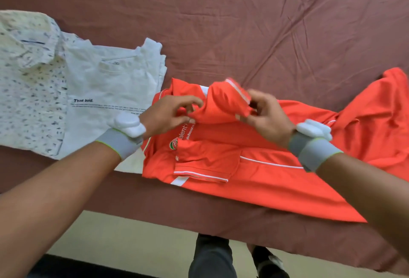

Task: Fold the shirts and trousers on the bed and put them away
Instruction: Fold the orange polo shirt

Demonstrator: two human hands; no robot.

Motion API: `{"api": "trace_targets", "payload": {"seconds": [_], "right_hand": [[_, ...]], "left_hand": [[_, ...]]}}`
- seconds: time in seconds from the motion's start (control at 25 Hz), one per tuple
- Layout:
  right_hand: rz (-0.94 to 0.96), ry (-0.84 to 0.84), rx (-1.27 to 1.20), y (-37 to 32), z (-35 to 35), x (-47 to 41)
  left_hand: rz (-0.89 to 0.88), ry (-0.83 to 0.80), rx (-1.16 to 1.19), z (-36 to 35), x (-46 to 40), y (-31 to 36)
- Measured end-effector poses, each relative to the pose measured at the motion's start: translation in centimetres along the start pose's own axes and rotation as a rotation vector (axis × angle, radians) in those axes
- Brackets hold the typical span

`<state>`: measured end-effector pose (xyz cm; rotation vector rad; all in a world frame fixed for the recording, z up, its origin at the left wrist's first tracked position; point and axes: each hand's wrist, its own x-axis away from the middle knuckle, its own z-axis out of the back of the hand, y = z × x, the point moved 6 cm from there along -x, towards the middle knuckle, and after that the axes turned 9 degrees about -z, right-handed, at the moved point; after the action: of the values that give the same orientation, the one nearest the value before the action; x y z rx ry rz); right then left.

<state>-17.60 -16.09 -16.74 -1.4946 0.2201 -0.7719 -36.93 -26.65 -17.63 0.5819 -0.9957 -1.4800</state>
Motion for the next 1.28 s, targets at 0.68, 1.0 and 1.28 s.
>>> {"api": "trace_targets", "payload": {"seconds": [0.68,1.0,1.28], "right_hand": [[0.501,-0.377,1.146,3.0,-8.3,8.7],[0.167,0.000,0.588,0.1,-2.1,4.8],[-0.177,0.393,0.432,1.8,2.3,-2.0]], "left_hand": [[-0.015,-0.364,-0.291,-4.6,0.6,2.2],[0.139,-0.010,0.172,-2.4,4.3,0.6],[0.488,0.322,0.409,-0.7,1.7,-2.6]]}}
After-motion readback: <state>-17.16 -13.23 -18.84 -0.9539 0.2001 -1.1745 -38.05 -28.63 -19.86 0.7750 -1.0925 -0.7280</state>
